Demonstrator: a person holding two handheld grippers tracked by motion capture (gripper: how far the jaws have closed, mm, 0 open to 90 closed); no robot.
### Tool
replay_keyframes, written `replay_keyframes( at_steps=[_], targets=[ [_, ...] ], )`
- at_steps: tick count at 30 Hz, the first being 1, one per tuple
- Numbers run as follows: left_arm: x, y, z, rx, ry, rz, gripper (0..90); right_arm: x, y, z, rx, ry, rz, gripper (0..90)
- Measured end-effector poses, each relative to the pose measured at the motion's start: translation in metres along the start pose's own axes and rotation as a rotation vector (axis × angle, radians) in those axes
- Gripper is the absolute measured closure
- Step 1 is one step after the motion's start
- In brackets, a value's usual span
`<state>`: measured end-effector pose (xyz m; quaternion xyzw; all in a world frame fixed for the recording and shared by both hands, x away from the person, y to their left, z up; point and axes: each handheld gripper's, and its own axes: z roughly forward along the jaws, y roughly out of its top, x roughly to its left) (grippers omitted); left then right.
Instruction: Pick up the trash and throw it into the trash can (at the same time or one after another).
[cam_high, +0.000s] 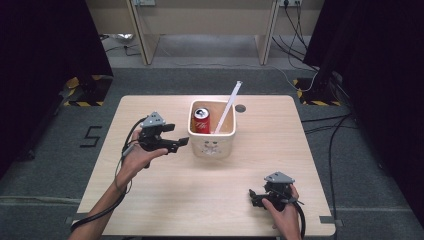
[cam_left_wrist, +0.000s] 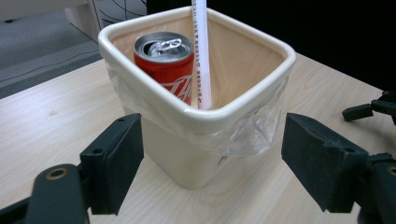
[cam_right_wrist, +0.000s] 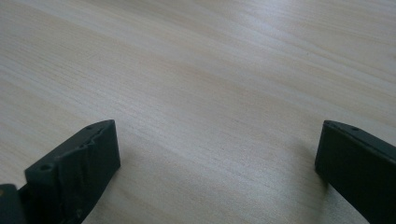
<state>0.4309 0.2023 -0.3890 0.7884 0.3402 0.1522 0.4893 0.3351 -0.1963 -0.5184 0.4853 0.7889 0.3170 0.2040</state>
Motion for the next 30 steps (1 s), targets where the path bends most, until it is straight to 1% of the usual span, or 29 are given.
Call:
replay_keyframes(
  at_steps=[5,7,10,12,22,27,30],
  targets=[
    [0.000,-0.011,0.000,-0.007,0.011,0.007,20.5,0.000,0.000,0.000,0.001,-0.001,-0.001,0.2],
    [-0.001,-0.014,0.001,-0.006,0.005,0.005,20.5,0.000,0.000,0.000,0.001,0.000,0.001,0.2],
    [-0.005,-0.020,0.001,-0.006,0.007,0.019,20.5,0.000,0.000,0.000,0.000,0.000,0.001,0.2],
    [-0.006,-0.021,0.001,-0.007,0.007,0.021,20.5,0.000,0.000,0.000,0.000,0.000,0.002,0.2],
    [-0.013,-0.041,0.000,-0.008,0.021,0.046,20.6,0.000,0.000,0.000,0.001,0.000,0.001,0.2],
    [-0.015,-0.051,0.000,-0.006,0.013,0.042,20.6,0.000,0.000,0.000,0.000,0.000,0.002,0.2],
    [-0.015,-0.058,0.001,0.002,0.015,0.043,20.6,0.000,0.000,0.000,0.001,0.000,0.001,0.2]
  ],
)
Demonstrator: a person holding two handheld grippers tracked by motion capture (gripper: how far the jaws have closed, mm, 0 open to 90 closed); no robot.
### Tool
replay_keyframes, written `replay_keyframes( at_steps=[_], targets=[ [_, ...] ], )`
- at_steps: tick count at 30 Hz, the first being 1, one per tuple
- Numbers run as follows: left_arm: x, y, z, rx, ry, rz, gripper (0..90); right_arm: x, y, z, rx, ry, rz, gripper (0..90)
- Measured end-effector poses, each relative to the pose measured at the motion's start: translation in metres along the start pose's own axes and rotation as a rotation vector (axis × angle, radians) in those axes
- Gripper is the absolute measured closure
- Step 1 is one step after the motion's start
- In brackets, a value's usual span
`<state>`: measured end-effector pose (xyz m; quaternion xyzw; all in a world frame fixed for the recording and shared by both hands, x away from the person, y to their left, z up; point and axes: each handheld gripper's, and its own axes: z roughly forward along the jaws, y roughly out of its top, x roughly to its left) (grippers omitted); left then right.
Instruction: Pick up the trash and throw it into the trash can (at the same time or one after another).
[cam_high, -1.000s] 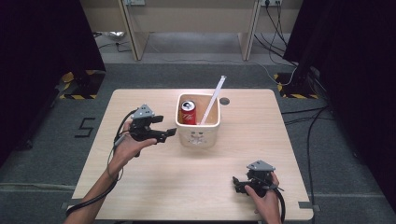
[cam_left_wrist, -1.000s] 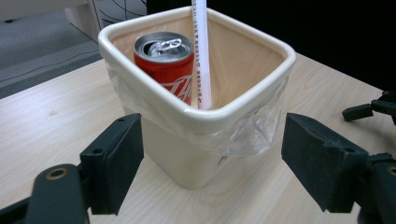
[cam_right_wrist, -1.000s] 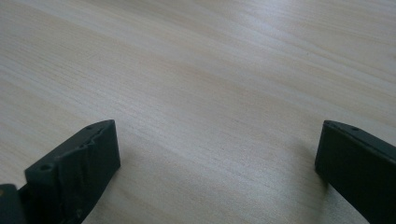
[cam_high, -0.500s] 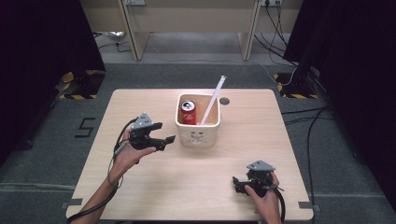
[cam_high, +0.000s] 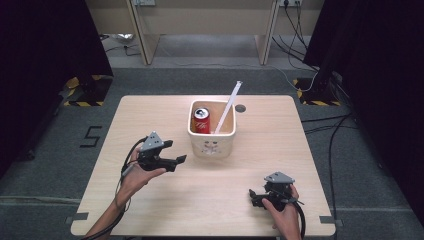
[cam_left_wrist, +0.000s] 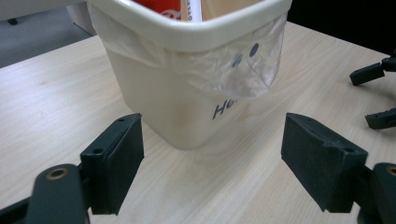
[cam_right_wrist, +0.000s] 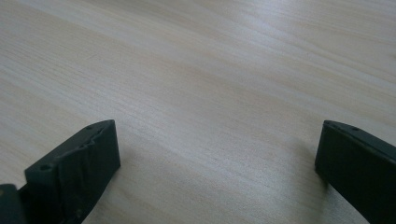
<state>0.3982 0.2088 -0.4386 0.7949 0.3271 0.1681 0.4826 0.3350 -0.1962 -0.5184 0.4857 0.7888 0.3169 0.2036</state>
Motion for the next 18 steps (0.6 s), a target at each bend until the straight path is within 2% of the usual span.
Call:
replay_keyframes(
  at_steps=[10,14,18],
  targets=[
    [-0.003,-0.018,0.002,0.012,0.000,-0.005,20.6,0.000,0.000,0.000,0.000,-0.001,0.000,0.2],
    [-0.007,-0.027,0.005,0.027,0.013,0.018,20.9,0.000,0.000,0.000,-0.001,0.000,0.001,0.2],
    [-0.011,-0.037,0.009,0.042,0.009,0.021,20.9,0.000,0.000,0.000,0.000,-0.001,0.000,0.2]
  ],
)
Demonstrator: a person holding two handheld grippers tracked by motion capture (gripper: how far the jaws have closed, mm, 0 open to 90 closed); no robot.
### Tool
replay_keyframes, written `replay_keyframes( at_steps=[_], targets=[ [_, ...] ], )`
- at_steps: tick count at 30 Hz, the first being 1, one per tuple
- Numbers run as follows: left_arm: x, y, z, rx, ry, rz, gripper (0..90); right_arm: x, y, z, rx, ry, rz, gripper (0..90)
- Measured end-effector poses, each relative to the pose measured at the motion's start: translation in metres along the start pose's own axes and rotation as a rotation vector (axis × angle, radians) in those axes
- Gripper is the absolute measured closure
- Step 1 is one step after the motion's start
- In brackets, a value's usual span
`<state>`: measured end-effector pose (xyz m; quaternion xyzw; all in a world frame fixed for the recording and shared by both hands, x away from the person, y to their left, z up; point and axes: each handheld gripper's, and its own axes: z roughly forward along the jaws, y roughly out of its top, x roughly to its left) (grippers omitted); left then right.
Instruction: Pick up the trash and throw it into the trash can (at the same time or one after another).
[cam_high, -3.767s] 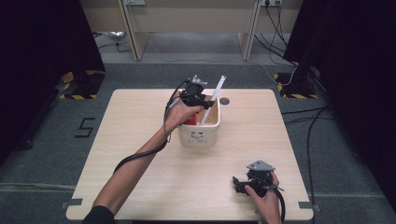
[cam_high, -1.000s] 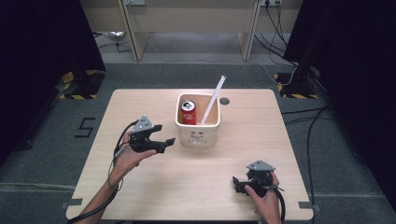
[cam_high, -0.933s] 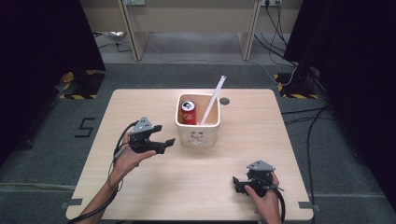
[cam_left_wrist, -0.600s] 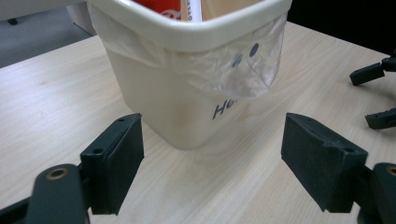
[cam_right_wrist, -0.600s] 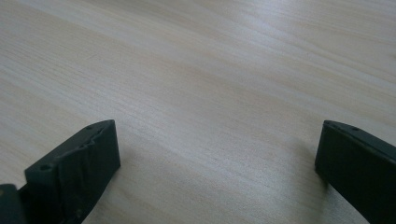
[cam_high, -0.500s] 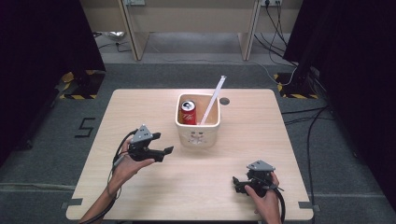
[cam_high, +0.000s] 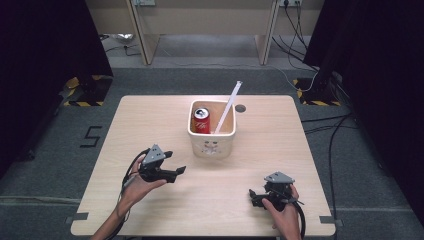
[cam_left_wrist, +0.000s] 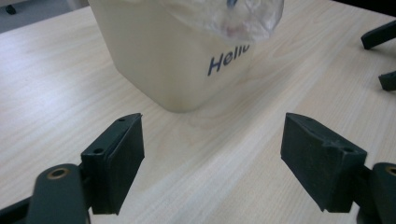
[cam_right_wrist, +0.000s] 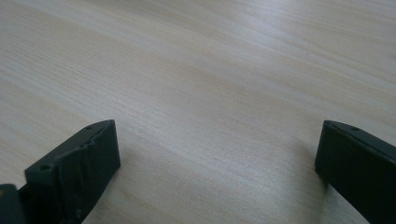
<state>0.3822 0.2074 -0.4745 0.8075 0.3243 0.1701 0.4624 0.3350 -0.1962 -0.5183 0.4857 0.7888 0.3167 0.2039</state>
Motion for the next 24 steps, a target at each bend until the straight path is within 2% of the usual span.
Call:
replay_keyframes(
  at_steps=[11,17,24],
  targets=[
    [-0.004,-0.024,0.003,0.042,-0.017,-0.022,20.9,0.000,0.000,0.000,0.000,0.000,-0.001,0.2],
    [-0.007,-0.032,0.003,0.056,-0.017,-0.023,20.9,0.000,0.000,0.000,0.000,0.000,-0.001,0.2],
    [-0.009,-0.043,0.004,0.110,-0.001,-0.012,20.6,0.000,0.000,0.000,-0.001,0.000,0.002,0.2]
  ],
)
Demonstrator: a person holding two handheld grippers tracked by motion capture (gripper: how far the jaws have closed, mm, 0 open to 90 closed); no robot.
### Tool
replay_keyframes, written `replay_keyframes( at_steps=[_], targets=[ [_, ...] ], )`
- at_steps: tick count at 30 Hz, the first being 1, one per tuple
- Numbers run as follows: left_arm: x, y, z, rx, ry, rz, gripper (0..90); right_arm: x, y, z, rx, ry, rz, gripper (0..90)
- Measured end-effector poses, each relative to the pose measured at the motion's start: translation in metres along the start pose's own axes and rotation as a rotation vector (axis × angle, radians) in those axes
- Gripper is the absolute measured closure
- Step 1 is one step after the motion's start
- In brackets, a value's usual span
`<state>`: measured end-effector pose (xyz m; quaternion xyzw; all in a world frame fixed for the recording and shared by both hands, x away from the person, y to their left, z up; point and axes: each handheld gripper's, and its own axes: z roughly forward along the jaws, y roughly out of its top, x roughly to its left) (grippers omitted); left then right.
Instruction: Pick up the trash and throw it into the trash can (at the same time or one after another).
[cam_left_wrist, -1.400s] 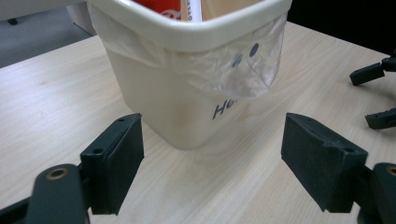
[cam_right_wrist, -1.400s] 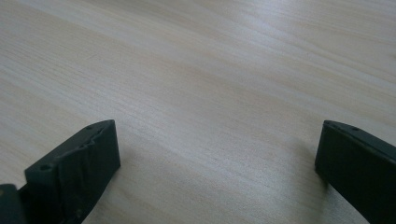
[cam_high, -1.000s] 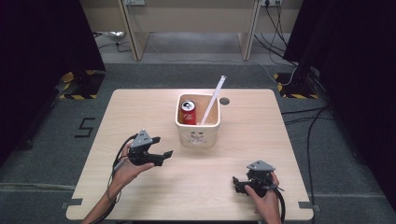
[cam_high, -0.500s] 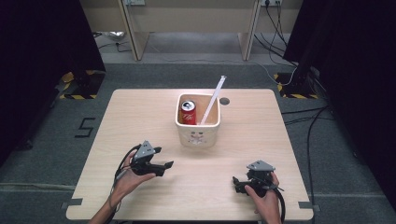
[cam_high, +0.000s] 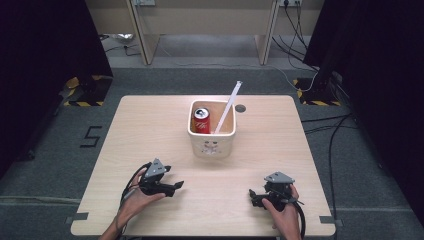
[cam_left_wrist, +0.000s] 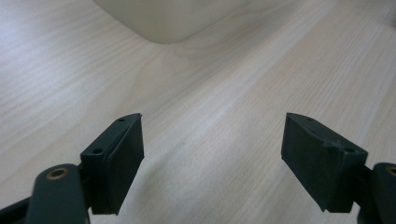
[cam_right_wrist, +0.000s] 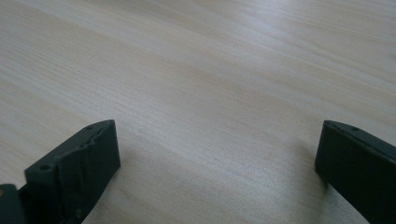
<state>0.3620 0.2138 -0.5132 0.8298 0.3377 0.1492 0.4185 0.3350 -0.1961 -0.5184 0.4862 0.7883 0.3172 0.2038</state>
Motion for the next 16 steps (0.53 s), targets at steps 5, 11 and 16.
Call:
replay_keyframes(
  at_steps=[5,11,16],
  targets=[
    [-0.0004,-0.0056,0.0023,0.033,0.039,0.029,19.8,0.0000,0.0000,0.0000,0.000,0.000,0.000,0.3],
    [-0.0009,-0.0080,0.0041,0.064,0.070,0.024,16.0,0.0003,0.0000,-0.0001,0.000,0.001,0.001,0.2],
    [-0.0006,-0.0082,0.0043,0.071,0.073,0.000,15.4,0.0004,-0.0001,-0.0001,0.000,0.001,0.000,0.3]
  ],
)
